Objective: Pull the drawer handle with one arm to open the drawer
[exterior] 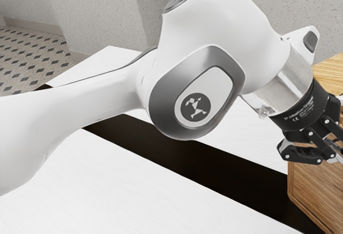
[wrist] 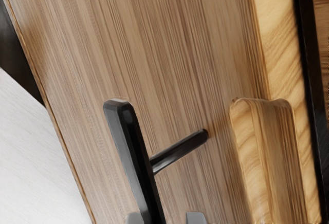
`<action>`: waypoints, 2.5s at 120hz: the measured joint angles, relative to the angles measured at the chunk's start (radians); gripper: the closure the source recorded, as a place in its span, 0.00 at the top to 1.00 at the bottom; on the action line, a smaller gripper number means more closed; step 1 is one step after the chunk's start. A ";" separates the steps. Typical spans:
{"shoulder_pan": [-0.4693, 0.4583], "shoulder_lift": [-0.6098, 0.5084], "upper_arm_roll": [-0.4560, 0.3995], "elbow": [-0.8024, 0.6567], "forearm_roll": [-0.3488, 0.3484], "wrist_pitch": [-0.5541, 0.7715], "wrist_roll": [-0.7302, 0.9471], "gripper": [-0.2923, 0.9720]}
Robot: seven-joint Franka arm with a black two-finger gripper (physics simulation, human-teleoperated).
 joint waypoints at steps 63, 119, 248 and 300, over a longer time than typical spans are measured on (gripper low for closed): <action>0.009 -0.048 -0.004 -0.050 -0.003 -0.002 0.001 0.21; 0.019 -0.105 -0.004 -0.108 -0.015 -0.001 -0.002 0.22; 0.051 -0.285 -0.017 -0.284 -0.079 0.000 -0.007 0.23; 0.073 -0.344 -0.038 -0.334 -0.093 -0.001 -0.007 0.23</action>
